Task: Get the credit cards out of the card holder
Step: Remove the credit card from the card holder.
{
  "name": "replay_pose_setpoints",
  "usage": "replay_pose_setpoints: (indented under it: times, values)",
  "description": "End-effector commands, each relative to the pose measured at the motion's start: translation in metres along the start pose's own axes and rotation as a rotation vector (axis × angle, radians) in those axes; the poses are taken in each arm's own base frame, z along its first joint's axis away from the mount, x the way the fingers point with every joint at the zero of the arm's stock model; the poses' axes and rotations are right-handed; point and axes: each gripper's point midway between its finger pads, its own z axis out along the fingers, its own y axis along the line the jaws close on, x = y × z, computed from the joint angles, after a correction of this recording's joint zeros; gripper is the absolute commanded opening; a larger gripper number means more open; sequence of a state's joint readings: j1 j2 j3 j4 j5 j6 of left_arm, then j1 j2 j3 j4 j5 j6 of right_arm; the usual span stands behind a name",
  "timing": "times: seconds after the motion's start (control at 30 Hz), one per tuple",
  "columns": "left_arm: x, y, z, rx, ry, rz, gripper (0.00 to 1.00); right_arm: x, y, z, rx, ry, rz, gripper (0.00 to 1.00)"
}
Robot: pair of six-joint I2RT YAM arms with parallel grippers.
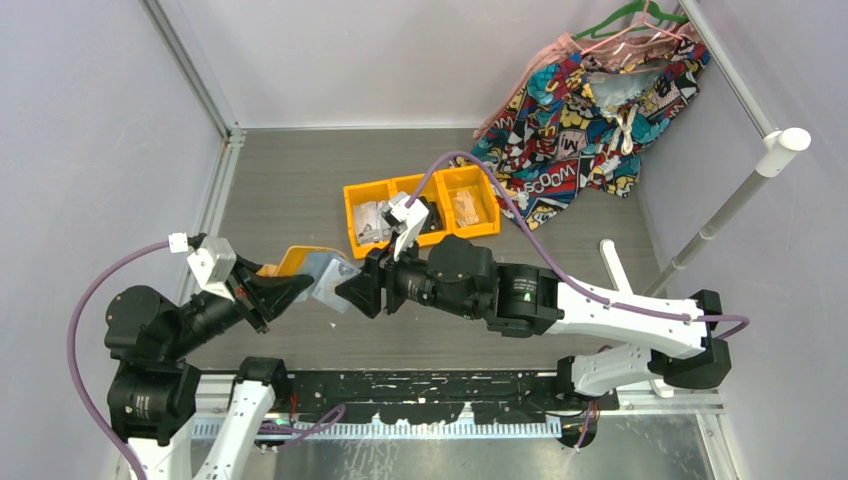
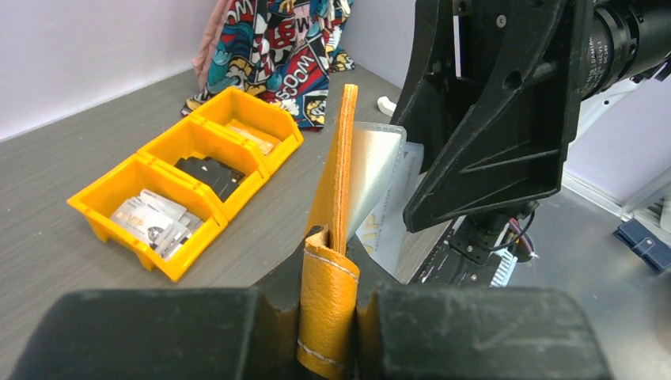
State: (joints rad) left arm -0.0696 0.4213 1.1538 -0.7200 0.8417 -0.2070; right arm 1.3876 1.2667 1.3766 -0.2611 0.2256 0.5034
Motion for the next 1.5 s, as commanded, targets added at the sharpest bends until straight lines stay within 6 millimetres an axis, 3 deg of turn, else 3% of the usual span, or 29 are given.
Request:
replay_pose_setpoints:
  times: [0.0,0.13,0.27,0.4,0.6,0.87,1.07,1.2,1.23,1.3,1.33,1.47]
  values:
    - [-0.012,0.001,-0.002,-0.035,-0.036,-0.006,0.00,-0.023,0.000,-0.011,0.003,-0.080,0.023,0.55]
    - [-0.008,0.000,-0.003,-0.026,-0.023,0.021,0.00,-0.023,-0.023,-0.021,0.110,-0.062,-0.038,0.72]
    - [0.000,-0.027,-0.006,0.129,0.053,-0.034,0.00,-0.036,-0.023,-0.029,0.131,-0.022,-0.145,0.90]
    - [0.005,-0.047,-0.008,0.261,0.135,-0.141,0.00,-0.037,-0.004,-0.032,0.030,0.071,-0.273,0.99]
    - [0.003,-0.057,-0.008,0.346,0.174,-0.242,0.00,-0.016,0.041,-0.038,-0.259,0.248,-0.356,0.99]
    - [-0.001,-0.071,-0.014,0.421,0.186,-0.273,0.00,-0.006,0.067,-0.036,-0.459,0.328,-0.295,0.70]
    - [0.000,-0.079,-0.018,0.460,0.196,-0.292,0.00,-0.012,0.076,-0.035,-0.535,0.314,-0.229,0.19]
    - [0.001,-0.083,-0.020,0.505,0.217,-0.326,0.00,-0.011,0.079,-0.034,-0.571,0.324,-0.191,0.09]
    - [0.002,-0.082,-0.020,0.505,0.218,-0.325,0.05,-0.010,0.079,-0.034,-0.575,0.323,-0.186,0.07]
    - [0.002,-0.080,-0.019,0.489,0.208,-0.299,0.45,-0.008,0.074,-0.033,-0.562,0.320,-0.177,0.01]
    - [0.003,-0.076,-0.018,0.457,0.201,-0.289,0.57,-0.008,0.070,-0.033,-0.550,0.318,-0.168,0.01]
    - [0.015,-0.060,-0.015,0.298,0.163,-0.240,0.66,-0.023,0.051,-0.027,-0.487,0.214,-0.087,0.01]
